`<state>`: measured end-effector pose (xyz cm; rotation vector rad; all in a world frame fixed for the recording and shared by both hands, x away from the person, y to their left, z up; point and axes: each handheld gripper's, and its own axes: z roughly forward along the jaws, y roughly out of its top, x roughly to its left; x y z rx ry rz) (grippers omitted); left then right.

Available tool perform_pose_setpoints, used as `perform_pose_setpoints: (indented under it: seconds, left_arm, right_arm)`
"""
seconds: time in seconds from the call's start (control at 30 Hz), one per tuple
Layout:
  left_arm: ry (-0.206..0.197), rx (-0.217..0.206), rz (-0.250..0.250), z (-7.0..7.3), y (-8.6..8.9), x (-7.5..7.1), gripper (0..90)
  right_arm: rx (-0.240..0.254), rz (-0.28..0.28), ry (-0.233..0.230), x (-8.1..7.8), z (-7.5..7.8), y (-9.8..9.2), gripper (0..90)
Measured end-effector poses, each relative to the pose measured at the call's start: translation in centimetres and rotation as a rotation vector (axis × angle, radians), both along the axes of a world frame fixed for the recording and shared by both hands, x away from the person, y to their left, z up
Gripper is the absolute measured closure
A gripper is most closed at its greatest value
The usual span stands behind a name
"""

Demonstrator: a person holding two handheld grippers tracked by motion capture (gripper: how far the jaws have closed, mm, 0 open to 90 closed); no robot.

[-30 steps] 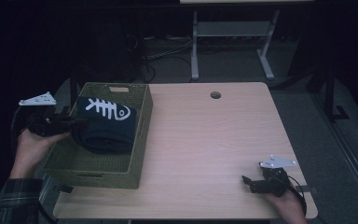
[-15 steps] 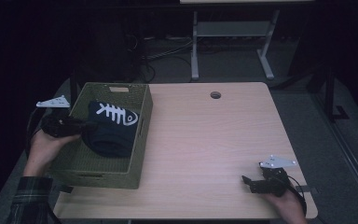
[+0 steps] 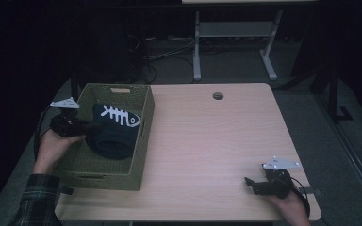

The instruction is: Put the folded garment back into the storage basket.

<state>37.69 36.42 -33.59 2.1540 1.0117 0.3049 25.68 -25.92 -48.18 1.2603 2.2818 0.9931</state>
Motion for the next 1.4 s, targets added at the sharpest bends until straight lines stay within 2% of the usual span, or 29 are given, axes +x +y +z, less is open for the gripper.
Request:
perform_pose_setpoints:
  seconds: [0.23,0.33,0.47,0.5,0.6,0.77,0.9,1.07,1.4]
  left_arm:
    - [0.005,0.073,0.073,-1.0,0.4,1.0,73.2]
    - [0.001,0.075,0.113,-1.4,0.8,1.3,70.8]
    - [0.003,0.09,0.152,-1.9,1.2,1.4,63.1]
    - [-0.001,0.106,0.181,-2.2,1.6,1.3,59.3]
    - [-0.01,0.113,0.217,-2.5,2.2,1.3,53.3]
    - [-0.035,0.094,0.264,-2.2,3.0,1.0,42.7]
    - [-0.044,0.052,0.261,-1.6,3.1,0.6,38.0]
    - [-0.07,0.008,0.254,-0.8,2.3,-0.1,28.9]
    - [-0.12,-0.075,0.217,1.1,-0.4,-1.5,18.0]
  right_arm:
    - [0.0,0.0,-0.001,0.0,0.0,0.0,12.2]
    - [0.0,0.0,0.0,0.0,0.0,0.0,12.2]
    - [0.0,0.0,0.0,0.0,0.0,0.0,12.3]
    - [0.0,0.0,0.0,0.0,0.0,0.0,12.3]
    - [0.0,0.0,0.0,0.0,0.0,0.0,12.2]
    - [0.0,-0.001,0.0,0.0,0.0,0.0,12.3]
    - [0.0,-0.002,0.0,0.0,0.0,0.0,12.2]
    - [0.0,-0.002,0.0,0.0,0.0,0.0,12.2]
    - [0.001,-0.001,0.0,0.0,0.0,0.0,12.2]
